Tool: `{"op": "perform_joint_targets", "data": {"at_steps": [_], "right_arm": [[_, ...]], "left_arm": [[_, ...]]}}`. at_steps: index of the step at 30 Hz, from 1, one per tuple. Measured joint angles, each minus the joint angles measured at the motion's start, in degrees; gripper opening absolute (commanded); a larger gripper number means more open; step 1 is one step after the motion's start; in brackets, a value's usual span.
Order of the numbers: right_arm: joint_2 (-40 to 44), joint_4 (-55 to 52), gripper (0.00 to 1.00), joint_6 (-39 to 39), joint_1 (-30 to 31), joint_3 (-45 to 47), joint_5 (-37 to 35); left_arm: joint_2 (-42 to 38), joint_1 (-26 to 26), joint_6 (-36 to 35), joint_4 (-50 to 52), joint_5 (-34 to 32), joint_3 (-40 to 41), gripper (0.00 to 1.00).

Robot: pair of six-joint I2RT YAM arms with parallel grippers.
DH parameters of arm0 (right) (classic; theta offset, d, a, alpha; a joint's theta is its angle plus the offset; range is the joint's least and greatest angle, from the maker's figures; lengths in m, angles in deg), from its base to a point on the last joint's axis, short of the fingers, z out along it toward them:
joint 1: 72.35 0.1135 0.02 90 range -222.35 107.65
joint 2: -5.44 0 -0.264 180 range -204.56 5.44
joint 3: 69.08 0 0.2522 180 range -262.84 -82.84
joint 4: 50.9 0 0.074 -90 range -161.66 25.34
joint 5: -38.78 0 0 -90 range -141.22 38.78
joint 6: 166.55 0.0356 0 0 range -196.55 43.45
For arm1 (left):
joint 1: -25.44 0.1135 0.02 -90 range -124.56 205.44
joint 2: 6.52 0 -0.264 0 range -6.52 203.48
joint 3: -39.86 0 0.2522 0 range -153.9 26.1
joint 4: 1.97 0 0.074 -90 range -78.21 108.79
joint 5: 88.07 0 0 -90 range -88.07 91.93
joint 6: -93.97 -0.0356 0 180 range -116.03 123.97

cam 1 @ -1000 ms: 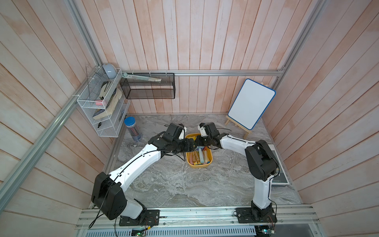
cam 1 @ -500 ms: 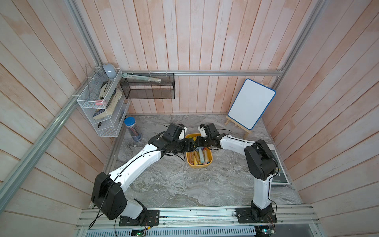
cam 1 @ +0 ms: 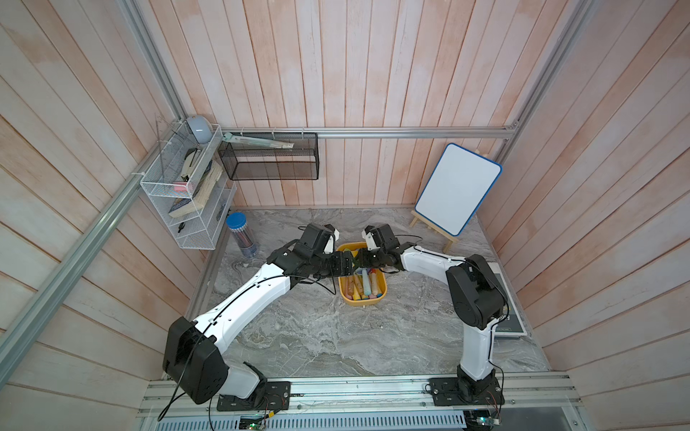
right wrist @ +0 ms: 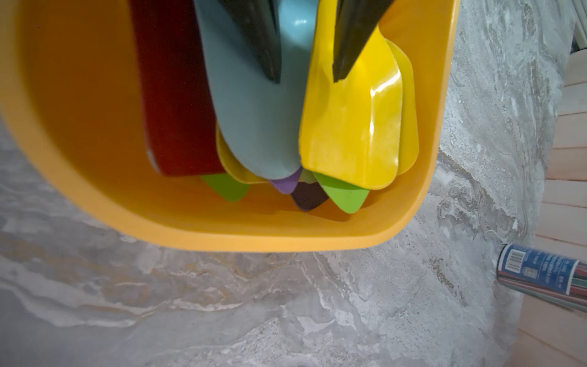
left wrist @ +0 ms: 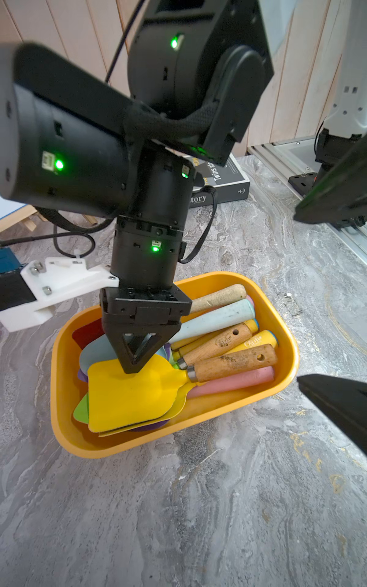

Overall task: Put the shovel into the storage box
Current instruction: Place the shovel in the storage box, then reset both arms

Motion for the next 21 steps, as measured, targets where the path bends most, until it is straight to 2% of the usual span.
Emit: {"op": "perform_joint_targets", "data": {"at_steps": [5,11,15,18,21], "right_arm": [[2.8,-2.0,0.44,-0.4,0.0,0.1,-2.5],[7.1,-3.7,0.44,-0.8,0.0,0.8,-4.7],[10.8,-5.1,0.44,-1.3,0.0,1.6,-7.0],[14.5,-6.5,0.44,-2.3,-0.7,3.0,-10.0],[19.6,-7.6,0.44,-3.7,-3.0,6.5,-14.1]], "left_arm": [[-1.2,0.0,0.0,-1.8,-0.8,2.0,0.81],[-2.8,0.0,0.0,-4.2,-2.4,4.7,0.82],[-5.7,0.5,-0.6,-7.9,-5.7,7.3,0.85],[-9.3,4.0,-1.0,-13.0,-8.9,11.4,0.93],[-13.1,13.0,0.0,-19.3,-9.6,17.0,0.99]]}}
